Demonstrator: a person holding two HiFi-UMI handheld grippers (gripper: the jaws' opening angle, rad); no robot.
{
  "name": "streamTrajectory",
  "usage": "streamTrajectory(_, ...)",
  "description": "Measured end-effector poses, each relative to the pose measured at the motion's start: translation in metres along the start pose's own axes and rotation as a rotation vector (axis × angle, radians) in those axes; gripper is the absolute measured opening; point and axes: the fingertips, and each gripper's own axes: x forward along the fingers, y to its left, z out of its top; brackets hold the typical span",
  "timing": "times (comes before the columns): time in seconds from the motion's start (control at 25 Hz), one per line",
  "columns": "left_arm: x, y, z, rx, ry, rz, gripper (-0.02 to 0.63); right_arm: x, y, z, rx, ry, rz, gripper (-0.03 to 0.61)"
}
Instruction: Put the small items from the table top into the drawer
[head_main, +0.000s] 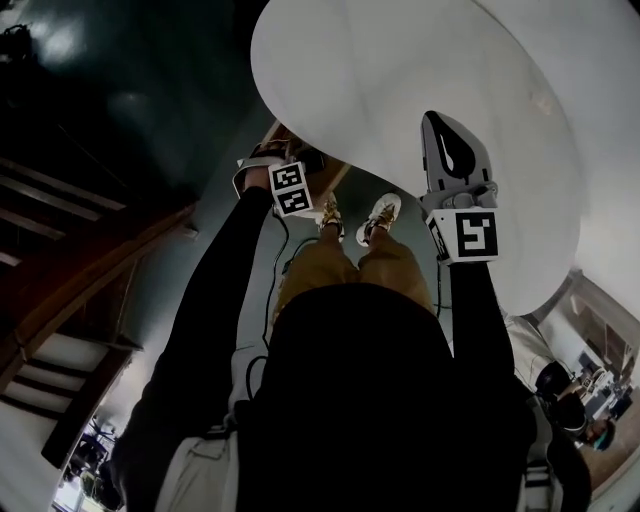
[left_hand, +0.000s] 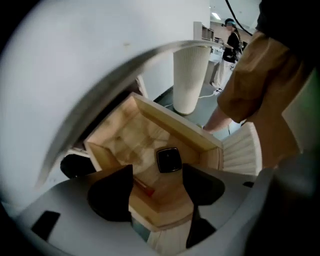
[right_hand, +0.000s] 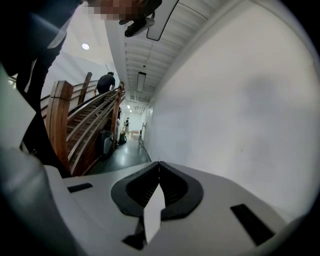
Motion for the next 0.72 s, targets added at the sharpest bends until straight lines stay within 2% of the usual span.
streamTrajectory(0.2, -0.087, 0.032, -0.014, -0.277, -0.144, 0.189, 0.324, 0.004, 0.014, 0.038, -0.017, -0.082, 0.005, 0.026)
streamTrajectory(0.28, -0.128, 0.045, -0.008, -0.358, -0.219, 0.264, 0.324, 0.001, 0.015, 0.049, -0.015, -0.106, -0.001, 0.026)
streamTrajectory(0.4, -0.184, 0.069, 0.010, -0.468, -0.363, 0.357, 0.324, -0.003, 0.008, 0.058, 0.006, -0.131, -0.026, 0.026)
streamTrajectory(0.52, -0.238, 0.092, 0.031, -0.584, -0.555, 0.421, 0.324, -0.004, 0.008, 0.062, 0.021, -0.155, -0.043, 0.026)
streamTrajectory(0.6, -0.276, 0.103, 0.051, -0.612, -0.683, 0.463, 0.324, -0.006, 0.008, 0.068, 0.018, -0.170, -0.046, 0.026)
streamTrajectory(0.72, -0.335, 0.115, 0.089, -0.565, -0.824, 0.563, 0.324, -0.014, 0.002, 0.080, 0.013, -0.209, -0.050, 0.026)
